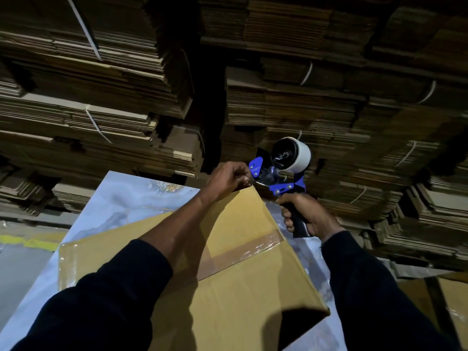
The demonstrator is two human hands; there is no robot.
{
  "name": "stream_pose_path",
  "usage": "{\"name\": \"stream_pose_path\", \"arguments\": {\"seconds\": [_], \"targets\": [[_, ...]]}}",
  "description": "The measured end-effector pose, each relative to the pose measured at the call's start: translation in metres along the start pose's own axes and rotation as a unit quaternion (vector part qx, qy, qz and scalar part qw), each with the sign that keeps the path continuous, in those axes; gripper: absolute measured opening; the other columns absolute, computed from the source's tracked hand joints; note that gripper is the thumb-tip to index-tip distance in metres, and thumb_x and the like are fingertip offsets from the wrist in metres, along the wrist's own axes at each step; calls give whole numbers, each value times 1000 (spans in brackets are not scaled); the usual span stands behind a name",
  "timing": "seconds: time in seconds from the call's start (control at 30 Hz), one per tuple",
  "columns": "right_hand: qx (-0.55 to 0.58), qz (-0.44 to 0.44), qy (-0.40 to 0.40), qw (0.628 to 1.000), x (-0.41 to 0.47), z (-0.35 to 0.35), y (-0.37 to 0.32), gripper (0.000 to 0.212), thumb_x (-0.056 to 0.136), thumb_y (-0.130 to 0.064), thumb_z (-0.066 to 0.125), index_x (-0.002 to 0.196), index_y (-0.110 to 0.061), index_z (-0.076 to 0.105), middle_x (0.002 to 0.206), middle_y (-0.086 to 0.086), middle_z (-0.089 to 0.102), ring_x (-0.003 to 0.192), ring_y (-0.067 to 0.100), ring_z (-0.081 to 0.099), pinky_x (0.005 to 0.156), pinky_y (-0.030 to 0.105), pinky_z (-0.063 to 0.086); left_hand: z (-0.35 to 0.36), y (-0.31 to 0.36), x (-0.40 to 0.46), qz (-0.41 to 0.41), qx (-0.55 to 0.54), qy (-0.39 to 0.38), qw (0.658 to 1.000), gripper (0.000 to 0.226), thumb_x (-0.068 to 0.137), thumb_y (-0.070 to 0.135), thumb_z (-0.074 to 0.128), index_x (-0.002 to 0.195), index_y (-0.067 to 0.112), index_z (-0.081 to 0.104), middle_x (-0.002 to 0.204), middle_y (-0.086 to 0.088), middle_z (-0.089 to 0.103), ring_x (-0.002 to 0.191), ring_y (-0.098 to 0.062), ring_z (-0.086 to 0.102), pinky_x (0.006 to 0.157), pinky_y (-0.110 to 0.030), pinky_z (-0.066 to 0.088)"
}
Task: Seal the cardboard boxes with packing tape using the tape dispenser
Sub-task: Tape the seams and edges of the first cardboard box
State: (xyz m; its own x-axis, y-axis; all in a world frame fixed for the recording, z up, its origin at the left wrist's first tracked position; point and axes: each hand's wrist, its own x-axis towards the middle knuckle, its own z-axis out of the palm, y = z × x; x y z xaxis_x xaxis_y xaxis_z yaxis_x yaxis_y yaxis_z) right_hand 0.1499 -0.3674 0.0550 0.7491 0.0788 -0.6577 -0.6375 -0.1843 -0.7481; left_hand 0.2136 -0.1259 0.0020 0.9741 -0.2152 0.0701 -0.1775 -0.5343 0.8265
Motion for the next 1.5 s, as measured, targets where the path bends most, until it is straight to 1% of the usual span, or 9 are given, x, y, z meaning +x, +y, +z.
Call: {"name": "stream_pose_path", "arguments": {"seconds": [0.17,0.33,0.53,0.63,0.7,0.8,0.93,1.03,1.5], "targets": [[13,10,3,1000,0,-3,2,31,90,-19,61,62,-17,50,59,6,39,45,22,37,46,30,30,-2,-6,0,20,19,-42,999,8,87,27,78,85,34,75,86,19,76,87,-2,72,82,-44,60],[12,25,-19,999,-6,-4,13,32,91,-20,62,62,-17,50,58,5,39,46,21,37,47,30,29,-9,-4,-7,17,7,-66,998,5,91,18,78,91,23,80,89,13,77,86,0,70,80,-28,54],[39,40,-27,998,-3,-3,20,33,92,-19,60,61,-16,49,56,5,38,43,21,35,44,29,29,-20,9,-17,-31,-26,-142,989,25,101,12,60,103,23,82,99,13,78,91,-2,72,79,-24,56],[51,44,-39,997,-3,-4,25,34,93,-17,58,60,-16,48,56,5,35,43,21,33,44,29,27,-15,19,-25,-42,-1,-150,988,21,102,24,61,114,22,77,110,7,75,99,-10,68,79,-26,50],[62,48,-49,996,-4,-4,27,34,92,-17,59,60,-15,47,55,5,35,44,21,33,44,30,27,-5,24,-32,-36,29,-163,986,31,98,38,69,125,23,71,122,5,72,107,-13,67,88,-30,52],[51,51,-61,996,-5,-6,27,35,91,-17,61,60,-15,45,55,6,34,45,22,33,46,32,27,9,20,-37,-15,68,-141,988,40,99,48,66,130,23,67,130,-1,70,116,-22,66,97,-41,54],[38,57,-74,995,-8,-7,26,38,92,-15,61,58,-16,43,56,5,33,47,21,32,47,30,29,19,13,-43,31,179,-63,981,36,104,53,51,121,26,67,119,-8,73,108,-34,67,83,-43,56],[40,60,-68,995,-10,-6,27,39,92,-11,62,59,-16,42,55,5,33,46,20,31,45,29,30,24,11,-46,71,234,-25,969,29,107,47,44,110,25,63,108,-10,73,100,-37,67,71,-39,48],[41,68,-61,995,-11,-15,33,37,89,-9,64,60,-18,43,54,1,31,44,16,26,45,28,26,24,16,-47,83,259,-10,962,27,109,44,41,103,28,61,93,-7,71,89,-34,66,66,-35,43]]}}
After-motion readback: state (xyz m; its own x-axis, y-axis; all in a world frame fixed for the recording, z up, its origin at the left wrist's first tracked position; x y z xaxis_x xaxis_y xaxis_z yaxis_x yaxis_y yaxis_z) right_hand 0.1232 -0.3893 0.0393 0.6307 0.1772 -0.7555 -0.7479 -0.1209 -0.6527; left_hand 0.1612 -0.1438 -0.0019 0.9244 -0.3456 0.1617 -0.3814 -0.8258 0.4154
